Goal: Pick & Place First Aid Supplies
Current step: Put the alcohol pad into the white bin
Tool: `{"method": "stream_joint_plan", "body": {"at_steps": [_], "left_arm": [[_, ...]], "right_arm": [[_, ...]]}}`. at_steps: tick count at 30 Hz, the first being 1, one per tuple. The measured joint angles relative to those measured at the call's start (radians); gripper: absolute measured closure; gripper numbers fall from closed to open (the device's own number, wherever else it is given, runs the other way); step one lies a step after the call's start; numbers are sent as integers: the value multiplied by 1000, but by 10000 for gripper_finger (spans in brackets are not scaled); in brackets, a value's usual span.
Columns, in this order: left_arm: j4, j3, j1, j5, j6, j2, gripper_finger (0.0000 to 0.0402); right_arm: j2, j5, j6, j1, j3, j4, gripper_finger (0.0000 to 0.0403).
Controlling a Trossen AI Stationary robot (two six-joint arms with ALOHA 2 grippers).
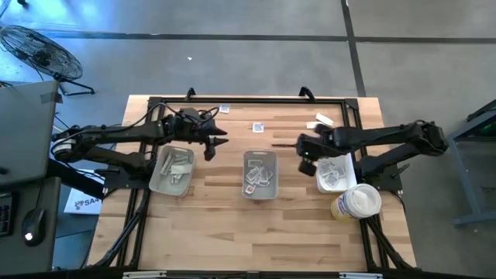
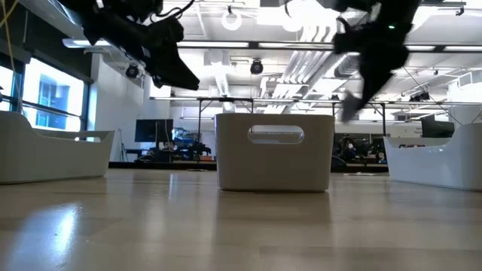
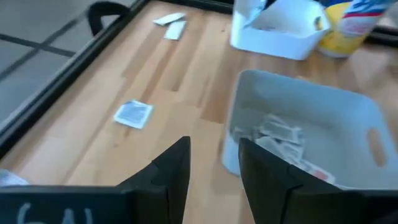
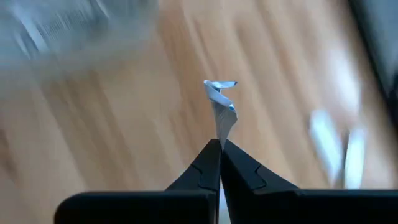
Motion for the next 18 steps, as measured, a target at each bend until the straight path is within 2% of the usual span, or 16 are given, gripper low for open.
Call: {"method": "stream_joint_plan", "body": {"at_steps": [5,9,13,18], "left_arm": [[11,-1,0,-23,36,26,268],[39,-1,-1,16,42,28,268],[45,-1,-1,27,69,28,268],[39,-1,-1,26,97,28,268]], "right_arm": [[-4,-82,281,0,0,-344,402],[-2,-159,455,2,0,-519,401],[-2,-181,529,2,-12,-554,402],[-2,-238,536,2,-127,-510,402]]}}
